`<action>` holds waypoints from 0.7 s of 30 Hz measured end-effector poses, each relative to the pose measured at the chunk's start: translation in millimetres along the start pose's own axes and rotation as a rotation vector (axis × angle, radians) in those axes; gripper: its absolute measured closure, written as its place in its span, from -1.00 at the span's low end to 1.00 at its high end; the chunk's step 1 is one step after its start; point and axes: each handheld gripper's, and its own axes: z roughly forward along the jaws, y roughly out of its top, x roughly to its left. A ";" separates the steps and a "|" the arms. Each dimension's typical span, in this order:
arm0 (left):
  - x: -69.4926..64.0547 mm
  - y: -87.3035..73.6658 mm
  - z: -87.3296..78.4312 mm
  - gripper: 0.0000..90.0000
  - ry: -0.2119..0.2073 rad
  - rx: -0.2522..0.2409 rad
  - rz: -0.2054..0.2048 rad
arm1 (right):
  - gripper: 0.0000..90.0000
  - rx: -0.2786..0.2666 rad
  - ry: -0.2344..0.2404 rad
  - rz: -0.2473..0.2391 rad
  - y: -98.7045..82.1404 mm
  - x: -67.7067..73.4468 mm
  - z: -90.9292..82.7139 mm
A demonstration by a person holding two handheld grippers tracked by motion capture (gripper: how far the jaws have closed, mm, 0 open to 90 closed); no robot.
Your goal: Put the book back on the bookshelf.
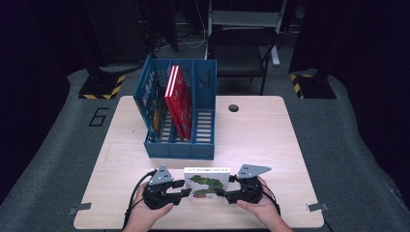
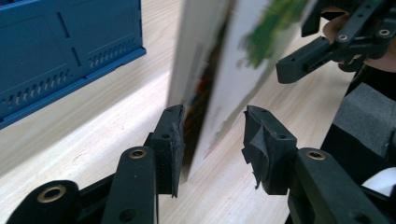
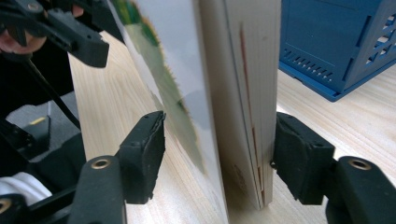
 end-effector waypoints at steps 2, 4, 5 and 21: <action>0.7 -0.3 0.0 0.24 0.012 0.004 -0.001 | -0.08 0.009 0.005 -0.022 0.1 1.3 1.6; 0.9 -0.1 0.5 0.18 0.017 0.001 -0.003 | -0.05 0.020 -0.004 -0.034 -0.4 3.3 3.0; 0.6 0.3 1.1 0.16 0.021 -0.005 -0.002 | -0.02 0.016 -0.006 -0.039 -0.6 3.1 4.1; 2.3 2.8 5.9 0.17 0.026 -0.002 0.006 | 0.61 0.053 0.058 -0.135 2.5 10.6 3.2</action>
